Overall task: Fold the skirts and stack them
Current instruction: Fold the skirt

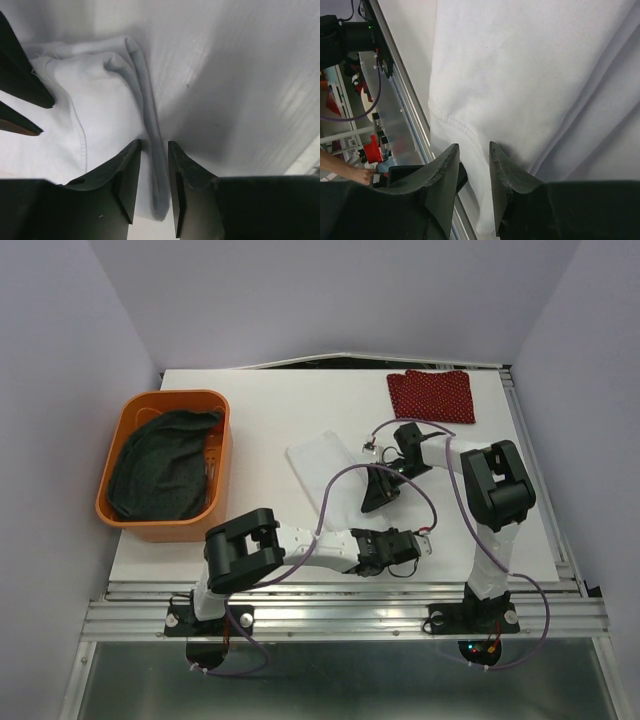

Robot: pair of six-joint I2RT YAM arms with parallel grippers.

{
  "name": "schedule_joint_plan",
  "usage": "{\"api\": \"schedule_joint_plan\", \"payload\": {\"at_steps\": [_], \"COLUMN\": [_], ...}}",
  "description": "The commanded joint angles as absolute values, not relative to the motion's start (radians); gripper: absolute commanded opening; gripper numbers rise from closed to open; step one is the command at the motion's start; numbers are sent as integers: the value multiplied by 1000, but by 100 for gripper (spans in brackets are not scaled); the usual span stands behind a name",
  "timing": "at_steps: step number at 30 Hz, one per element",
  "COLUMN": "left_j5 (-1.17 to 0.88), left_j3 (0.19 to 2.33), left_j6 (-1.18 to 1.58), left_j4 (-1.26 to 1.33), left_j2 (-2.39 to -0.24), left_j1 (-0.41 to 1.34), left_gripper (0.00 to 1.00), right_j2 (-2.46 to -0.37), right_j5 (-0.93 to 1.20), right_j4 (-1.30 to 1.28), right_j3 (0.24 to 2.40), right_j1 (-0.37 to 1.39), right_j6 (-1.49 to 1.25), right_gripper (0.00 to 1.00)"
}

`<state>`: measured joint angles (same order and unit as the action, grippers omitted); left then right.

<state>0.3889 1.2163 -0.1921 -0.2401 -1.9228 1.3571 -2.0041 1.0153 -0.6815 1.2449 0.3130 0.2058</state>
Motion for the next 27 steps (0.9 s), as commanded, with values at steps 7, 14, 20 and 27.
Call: {"api": "schedule_joint_plan", "payload": {"at_steps": [7, 14, 20, 27], "left_j5": [437, 272, 135, 20], "left_j3": [1266, 1311, 1293, 1325], "left_j6": [-172, -219, -236, -230], "left_j4": [-311, -386, -440, -514], "left_j2": [-1982, -1882, -1796, -1727], "left_j1": [1315, 1308, 1313, 1313], "left_gripper": [0, 0, 0, 0], "right_j2": [-2011, -1974, -1921, -2020], "right_j5": [1002, 1002, 965, 939], "right_j4": [-667, -733, -779, -782], "right_j3": [1227, 1241, 1432, 1672], "right_j1": [308, 308, 308, 308], "right_j6": [241, 293, 285, 264], "right_gripper": [34, 33, 46, 55]}}
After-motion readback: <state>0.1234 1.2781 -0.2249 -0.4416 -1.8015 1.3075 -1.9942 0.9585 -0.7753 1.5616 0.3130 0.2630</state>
